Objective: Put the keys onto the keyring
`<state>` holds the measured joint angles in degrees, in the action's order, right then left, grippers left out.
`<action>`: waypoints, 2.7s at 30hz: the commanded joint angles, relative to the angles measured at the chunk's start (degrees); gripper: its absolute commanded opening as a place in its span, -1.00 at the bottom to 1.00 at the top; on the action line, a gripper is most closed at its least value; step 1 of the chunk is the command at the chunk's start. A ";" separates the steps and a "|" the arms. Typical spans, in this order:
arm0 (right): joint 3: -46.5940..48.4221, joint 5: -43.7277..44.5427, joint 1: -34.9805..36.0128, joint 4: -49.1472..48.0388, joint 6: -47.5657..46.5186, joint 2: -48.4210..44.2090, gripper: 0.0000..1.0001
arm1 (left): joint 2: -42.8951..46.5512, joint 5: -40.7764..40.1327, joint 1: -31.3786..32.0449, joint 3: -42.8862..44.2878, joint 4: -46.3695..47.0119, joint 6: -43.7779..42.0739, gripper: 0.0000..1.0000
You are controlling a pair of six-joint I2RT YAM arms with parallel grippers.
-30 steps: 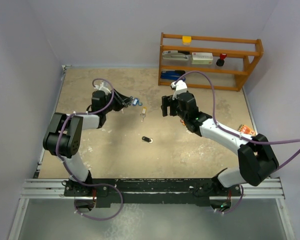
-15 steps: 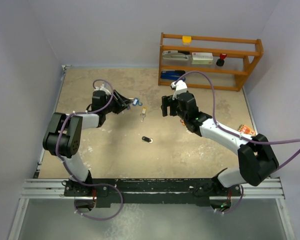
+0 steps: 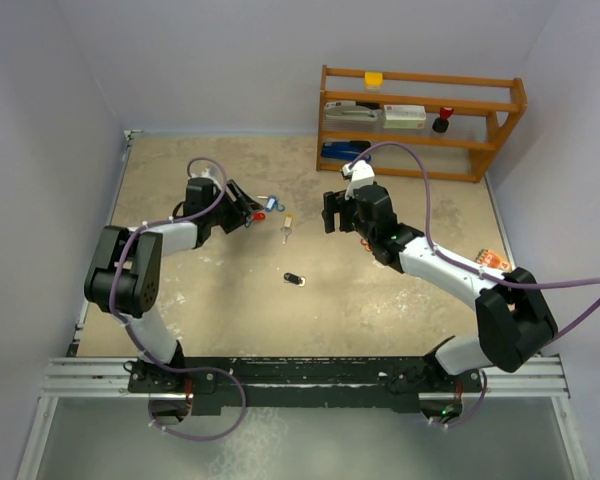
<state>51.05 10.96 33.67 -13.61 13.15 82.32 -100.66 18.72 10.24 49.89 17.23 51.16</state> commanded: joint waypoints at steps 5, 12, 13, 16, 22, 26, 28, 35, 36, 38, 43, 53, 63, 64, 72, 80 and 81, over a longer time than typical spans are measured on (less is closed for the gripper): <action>-0.07 -0.28 -0.18 -1.51 0.83 -0.51 0.66 | 6.52 -3.91 -0.27 2.55 -3.52 -4.77 0.29; 0.02 -0.50 -0.19 -1.43 0.96 -0.50 0.66 | 6.69 -2.56 -0.22 2.29 -2.47 -4.81 -0.21; -0.03 -0.50 -0.18 -1.36 1.00 -0.57 0.66 | 6.62 -2.29 -0.22 2.28 -2.17 -4.71 -0.29; -0.14 -0.42 -0.18 -1.42 0.99 -0.76 0.66 | 6.47 -1.81 -0.22 2.16 -1.65 -4.62 -0.44; -0.16 -0.41 -0.19 -1.34 1.08 -0.67 0.66 | 6.69 -1.19 -0.14 2.08 -0.94 -4.60 -0.59; -0.16 -0.50 -0.22 -1.38 1.08 -0.59 0.66 | 6.69 -0.97 0.04 2.06 -0.68 -4.58 -0.64; -0.18 -0.42 -0.20 -1.37 1.09 -0.66 0.66 | 6.62 -0.98 0.13 2.06 -0.55 -4.57 -0.70; -0.29 -0.33 -0.18 -1.36 1.04 -0.67 0.66 | 6.33 -0.39 0.46 2.10 0.33 -4.62 -0.79; -0.29 -0.28 -0.21 -1.38 1.04 -0.61 0.66 | 6.22 -0.38 0.48 2.12 0.34 -4.59 -0.74; -0.29 -0.28 -0.23 -1.34 1.07 -0.51 0.66 | 6.13 -0.43 0.57 2.07 0.28 -4.79 -0.71; -0.33 -0.45 -0.23 -1.43 1.06 -0.50 0.66 | 5.42 -0.41 0.90 2.20 0.24 -5.10 -0.82; 0.34 -2.96 -0.20 -0.95 1.33 0.31 0.64 | 4.34 0.65 3.45 3.31 1.74 -5.72 -1.00; 7.92 -18.98 -0.23 -1.44 7.89 7.48 0.57 | 2.74 3.75 7.03 2.45 8.68 -6.29 -0.99; 8.68 -19.99 -0.19 -1.79 8.76 8.37 0.55 | 2.78 4.15 7.18 2.09 9.77 -6.16 -0.97; 14.24 -26.00 -0.28 -1.21 15.19 13.49 0.40 | 4.28 7.32 7.50 -1.01 15.83 -6.29 -0.91; 15.94 -24.57 -0.32 -1.40 18.83 15.14 0.27 | 5.34 8.79 9.05 -1.62 17.79 -7.52 -0.96; 16.15 -24.41 -0.46 -1.16 19.25 15.37 0.24 | 5.57 8.93 9.15 -1.72 18.19 -7.55 -0.96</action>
<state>64.16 -13.06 33.67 -13.72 29.47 97.65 -97.86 25.56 18.57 48.82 29.89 45.32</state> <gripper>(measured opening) 0.642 0.027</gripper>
